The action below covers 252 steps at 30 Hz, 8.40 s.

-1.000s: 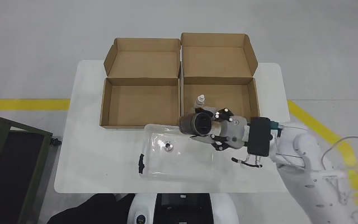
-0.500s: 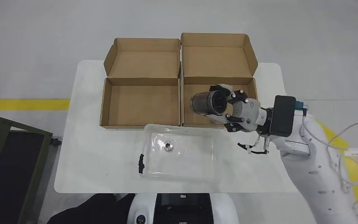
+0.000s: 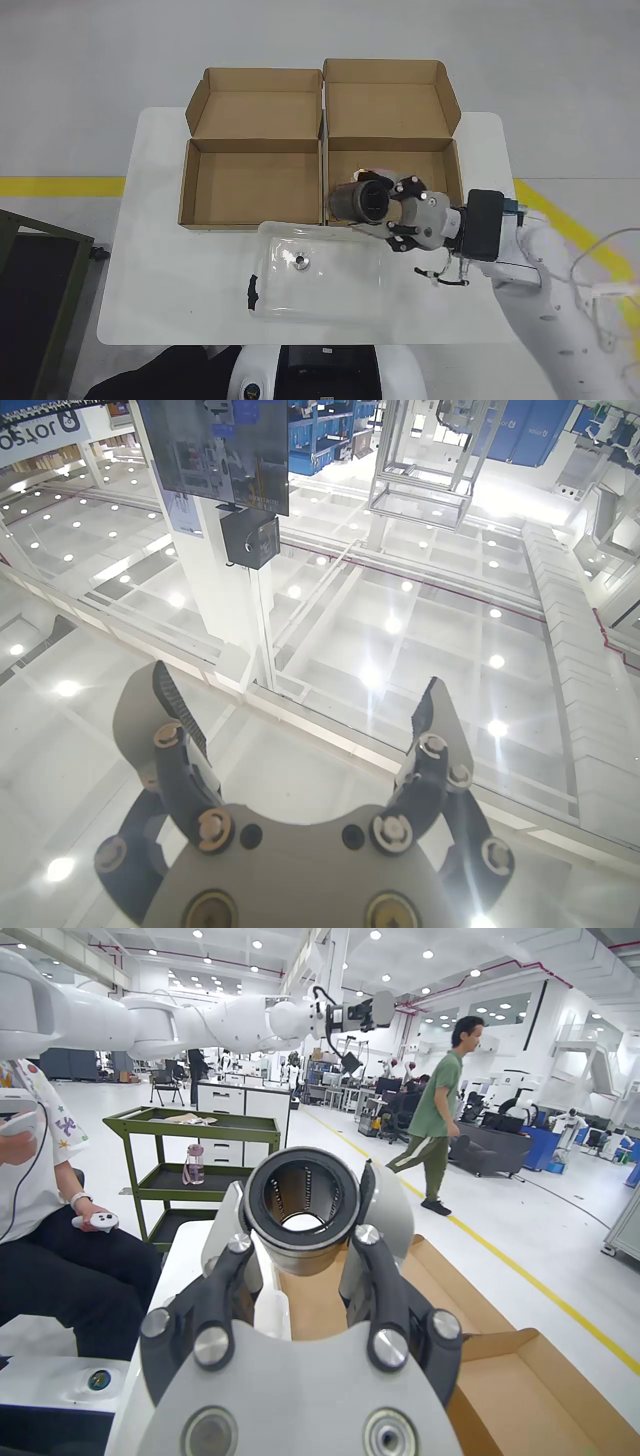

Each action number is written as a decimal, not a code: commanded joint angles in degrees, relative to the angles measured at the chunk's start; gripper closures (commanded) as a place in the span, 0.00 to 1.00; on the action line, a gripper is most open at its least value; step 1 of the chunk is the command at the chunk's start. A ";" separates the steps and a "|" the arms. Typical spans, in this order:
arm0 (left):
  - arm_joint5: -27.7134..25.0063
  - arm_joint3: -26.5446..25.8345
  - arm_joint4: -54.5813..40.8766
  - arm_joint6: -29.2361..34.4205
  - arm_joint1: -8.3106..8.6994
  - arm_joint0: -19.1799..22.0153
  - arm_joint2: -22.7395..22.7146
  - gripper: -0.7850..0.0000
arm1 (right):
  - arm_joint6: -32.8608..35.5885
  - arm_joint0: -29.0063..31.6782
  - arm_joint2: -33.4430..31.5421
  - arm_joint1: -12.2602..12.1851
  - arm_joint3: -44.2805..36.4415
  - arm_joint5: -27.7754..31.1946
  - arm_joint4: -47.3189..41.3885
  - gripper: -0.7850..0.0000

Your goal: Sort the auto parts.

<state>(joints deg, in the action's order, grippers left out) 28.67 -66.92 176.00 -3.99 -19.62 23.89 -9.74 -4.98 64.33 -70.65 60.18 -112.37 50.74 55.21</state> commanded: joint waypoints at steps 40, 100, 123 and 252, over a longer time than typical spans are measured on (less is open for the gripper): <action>0.00 0.00 0.00 0.00 0.00 0.00 0.00 0.00 | 19.44 -24.97 32.08 11.26 26.58 -21.60 9.07 1.00; 0.00 0.00 0.00 0.00 0.00 0.00 0.00 0.00 | 30.00 -23.27 27.46 15.72 24.36 -18.93 11.87 0.22; 0.00 0.00 0.00 0.00 0.00 0.00 0.00 0.00 | 34.40 -3.96 22.99 10.90 4.98 -7.88 20.98 0.15; 0.00 0.00 0.00 0.00 0.00 0.00 0.00 0.00 | 7.55 2.16 1.08 7.58 -1.82 -0.02 0.96 1.00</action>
<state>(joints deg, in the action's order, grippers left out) 28.67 -66.92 176.00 -3.99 -19.62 23.89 -9.74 2.33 66.55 -70.06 67.71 -114.09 51.05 55.90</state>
